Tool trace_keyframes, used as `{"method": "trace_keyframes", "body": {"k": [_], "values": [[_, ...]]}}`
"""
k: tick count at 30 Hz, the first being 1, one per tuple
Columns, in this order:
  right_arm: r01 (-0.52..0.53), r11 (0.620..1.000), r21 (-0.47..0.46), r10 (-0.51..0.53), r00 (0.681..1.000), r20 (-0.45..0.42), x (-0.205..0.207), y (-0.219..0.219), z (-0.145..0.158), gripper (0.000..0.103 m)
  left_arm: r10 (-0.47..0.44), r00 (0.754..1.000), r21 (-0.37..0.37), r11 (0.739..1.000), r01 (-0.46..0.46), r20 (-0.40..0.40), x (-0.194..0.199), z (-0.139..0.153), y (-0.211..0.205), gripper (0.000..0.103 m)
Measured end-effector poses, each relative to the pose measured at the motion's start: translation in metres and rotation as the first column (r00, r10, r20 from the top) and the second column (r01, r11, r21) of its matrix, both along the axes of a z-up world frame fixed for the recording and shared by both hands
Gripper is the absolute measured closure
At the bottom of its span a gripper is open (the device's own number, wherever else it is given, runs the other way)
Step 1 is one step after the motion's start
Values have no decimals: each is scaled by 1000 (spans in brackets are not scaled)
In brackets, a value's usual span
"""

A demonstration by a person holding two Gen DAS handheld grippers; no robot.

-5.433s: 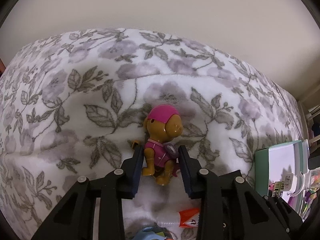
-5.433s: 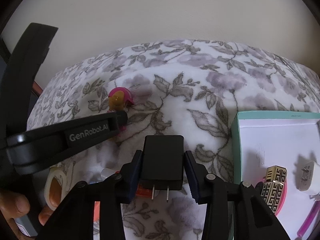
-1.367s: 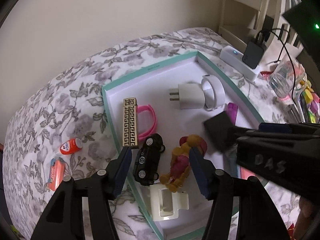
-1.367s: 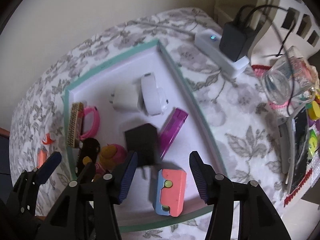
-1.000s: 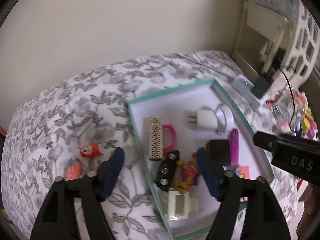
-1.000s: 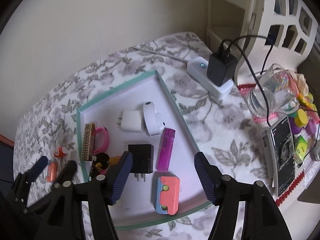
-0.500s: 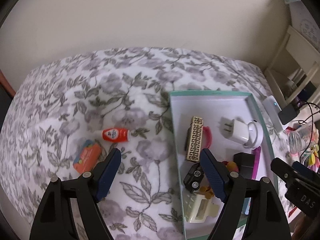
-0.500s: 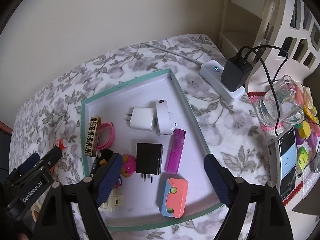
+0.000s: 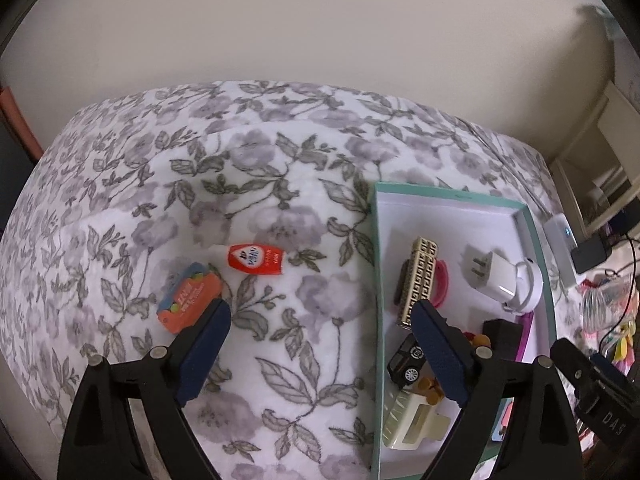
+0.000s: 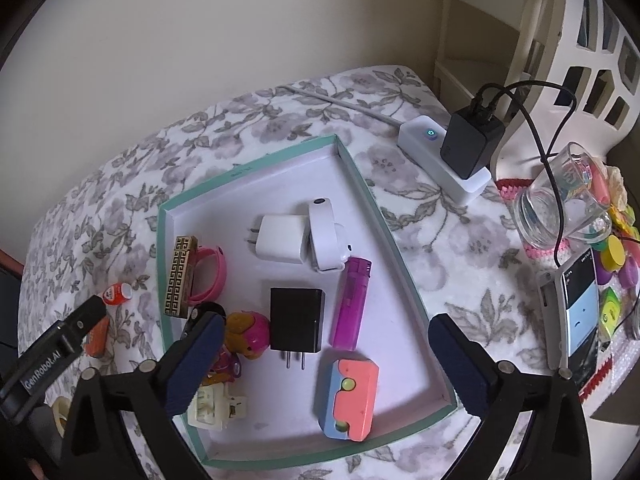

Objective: Organize rigid objects
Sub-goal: 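Withdraw both tools from the tray toward the box cutter and bottle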

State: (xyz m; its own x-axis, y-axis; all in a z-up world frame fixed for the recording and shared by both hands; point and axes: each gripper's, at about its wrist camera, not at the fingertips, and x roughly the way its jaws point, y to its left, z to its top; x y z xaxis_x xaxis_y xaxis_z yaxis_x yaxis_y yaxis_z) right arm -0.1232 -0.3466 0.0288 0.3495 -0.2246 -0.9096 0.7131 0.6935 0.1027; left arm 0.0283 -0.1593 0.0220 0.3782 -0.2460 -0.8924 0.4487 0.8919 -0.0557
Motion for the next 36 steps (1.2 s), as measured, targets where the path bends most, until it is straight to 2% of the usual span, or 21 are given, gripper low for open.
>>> {"method": "trace_keyframes", "body": {"k": [10, 19, 23, 29, 36], "values": [[-31, 999, -26, 31, 999, -12, 6, 9, 3, 0, 13, 1000, 15, 1000, -13, -16, 4, 2, 7, 11], [-97, 994, -59, 97, 995, -3, 22, 38, 12, 0, 56, 998, -2, 998, -56, -30, 14, 15, 28, 11], [-155, 985, -77, 155, 988, 0, 38, 60, 12, 0, 86, 996, 6, 996, -86, -34, 24, 21, 48, 11], [-249, 967, -61, 250, 968, 10, 65, 96, 6, 0, 161, 987, 64, 985, -160, -16, 39, 19, 90, 11], [-307, 950, -58, 308, 951, 11, 89, 132, 5, 0, 253, 965, 41, 967, -250, -72, 58, 12, 143, 11]]}}
